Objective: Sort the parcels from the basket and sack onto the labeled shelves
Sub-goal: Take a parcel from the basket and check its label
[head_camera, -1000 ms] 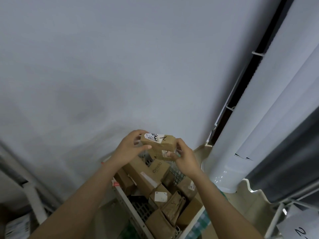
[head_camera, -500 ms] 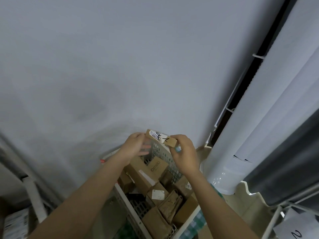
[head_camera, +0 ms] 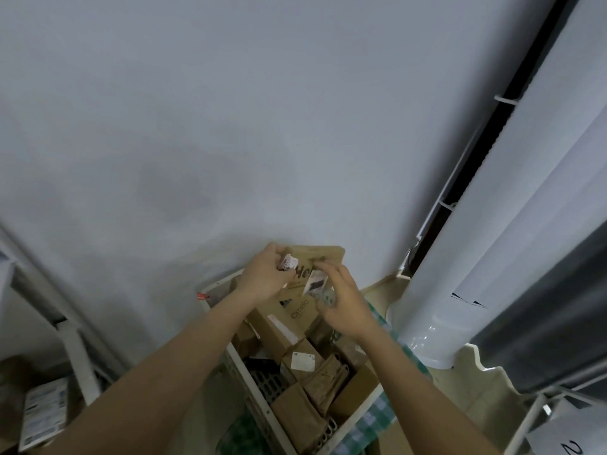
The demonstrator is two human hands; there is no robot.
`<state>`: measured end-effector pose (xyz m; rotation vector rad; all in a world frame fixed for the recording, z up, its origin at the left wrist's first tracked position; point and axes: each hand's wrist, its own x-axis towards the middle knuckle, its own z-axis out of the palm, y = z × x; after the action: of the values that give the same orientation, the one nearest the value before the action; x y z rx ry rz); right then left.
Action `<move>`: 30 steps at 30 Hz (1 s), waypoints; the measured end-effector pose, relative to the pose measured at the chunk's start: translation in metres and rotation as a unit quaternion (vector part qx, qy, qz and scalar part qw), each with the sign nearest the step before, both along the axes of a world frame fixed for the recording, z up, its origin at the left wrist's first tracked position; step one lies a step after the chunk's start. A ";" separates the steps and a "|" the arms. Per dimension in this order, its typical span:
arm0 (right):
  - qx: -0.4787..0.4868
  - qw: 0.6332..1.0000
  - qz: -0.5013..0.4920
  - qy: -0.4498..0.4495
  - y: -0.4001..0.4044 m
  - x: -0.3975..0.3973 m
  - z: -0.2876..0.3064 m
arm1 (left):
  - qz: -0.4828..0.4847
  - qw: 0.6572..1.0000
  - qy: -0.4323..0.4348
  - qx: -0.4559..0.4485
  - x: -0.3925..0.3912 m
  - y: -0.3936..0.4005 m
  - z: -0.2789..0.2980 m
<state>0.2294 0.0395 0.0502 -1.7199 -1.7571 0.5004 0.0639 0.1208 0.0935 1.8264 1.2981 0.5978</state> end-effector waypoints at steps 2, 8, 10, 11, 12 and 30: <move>0.042 0.998 -0.020 -0.031 0.006 0.000 0.003 | -0.052 0.993 0.073 0.071 -0.002 -0.003 -0.004; -0.012 0.994 0.025 -0.102 0.020 -0.007 0.008 | -0.107 0.957 0.133 0.236 -0.003 -0.016 -0.010; -0.003 0.993 0.030 -0.118 0.021 -0.012 0.003 | -0.113 0.951 0.144 0.250 -0.006 -0.021 -0.013; 0.003 0.992 0.030 -0.122 0.021 -0.015 0.000 | -0.116 0.950 0.150 0.248 -0.008 -0.023 -0.016; 0.008 0.992 0.028 -0.124 0.021 -0.018 -0.003 | -0.116 0.952 0.151 0.241 -0.011 -0.024 -0.019; 0.106 0.970 -0.210 0.059 -0.158 -0.061 -0.071 | -0.120 0.987 0.085 0.068 -0.091 -0.139 -0.079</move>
<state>0.1680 -0.1190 -0.0211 -1.7984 -1.2641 0.2129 -0.0272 -0.0186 0.0148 2.1489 1.1444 0.4150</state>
